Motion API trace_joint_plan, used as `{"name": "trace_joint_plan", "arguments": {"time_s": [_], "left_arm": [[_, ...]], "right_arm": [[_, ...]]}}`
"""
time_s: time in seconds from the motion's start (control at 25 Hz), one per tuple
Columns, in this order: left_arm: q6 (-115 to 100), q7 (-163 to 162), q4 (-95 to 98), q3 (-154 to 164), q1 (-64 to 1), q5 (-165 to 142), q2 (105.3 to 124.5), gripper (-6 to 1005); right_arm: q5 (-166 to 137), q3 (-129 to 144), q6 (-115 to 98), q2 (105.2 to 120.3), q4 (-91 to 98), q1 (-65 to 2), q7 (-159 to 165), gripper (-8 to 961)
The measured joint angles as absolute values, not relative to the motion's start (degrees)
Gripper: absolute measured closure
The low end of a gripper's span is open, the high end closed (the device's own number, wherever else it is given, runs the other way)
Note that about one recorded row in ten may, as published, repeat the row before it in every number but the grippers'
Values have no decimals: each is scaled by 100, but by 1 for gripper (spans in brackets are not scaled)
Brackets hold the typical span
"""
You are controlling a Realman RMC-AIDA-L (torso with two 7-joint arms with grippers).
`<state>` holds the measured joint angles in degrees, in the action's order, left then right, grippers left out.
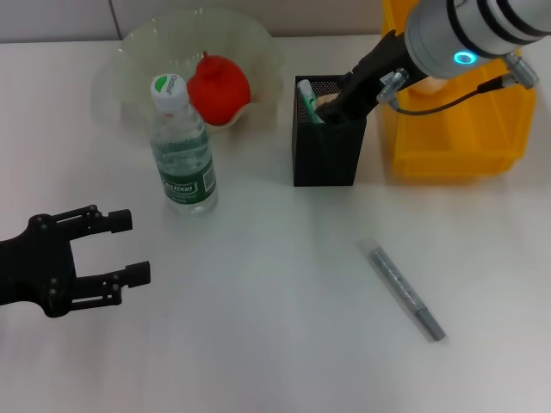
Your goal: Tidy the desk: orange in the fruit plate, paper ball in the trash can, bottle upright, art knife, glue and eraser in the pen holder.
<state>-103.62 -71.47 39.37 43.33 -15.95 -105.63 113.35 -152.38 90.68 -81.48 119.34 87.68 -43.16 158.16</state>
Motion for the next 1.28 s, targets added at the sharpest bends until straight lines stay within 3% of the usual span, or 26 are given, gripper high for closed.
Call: {"name": "trace_joint_plan", "arguments": {"time_s": [0.68,0.88,1.28], "left_arm": [[-10362,-7136,3937,4333,-1638,-10565,11364,199],[-10362,-7136,3937,4333,-1668,-10565,11364,199],[-10365,-7137,3937,4333,-1723,-10564,11325,199]], "right_arm": [[-15275,9029,-7084,11936,7778,-4363,15746,526],[-15276,9013,-7318,11936,8089,-4319,15751,436],[-15276,8986,-8713,11938,8990,-4341,15988,437]]}}
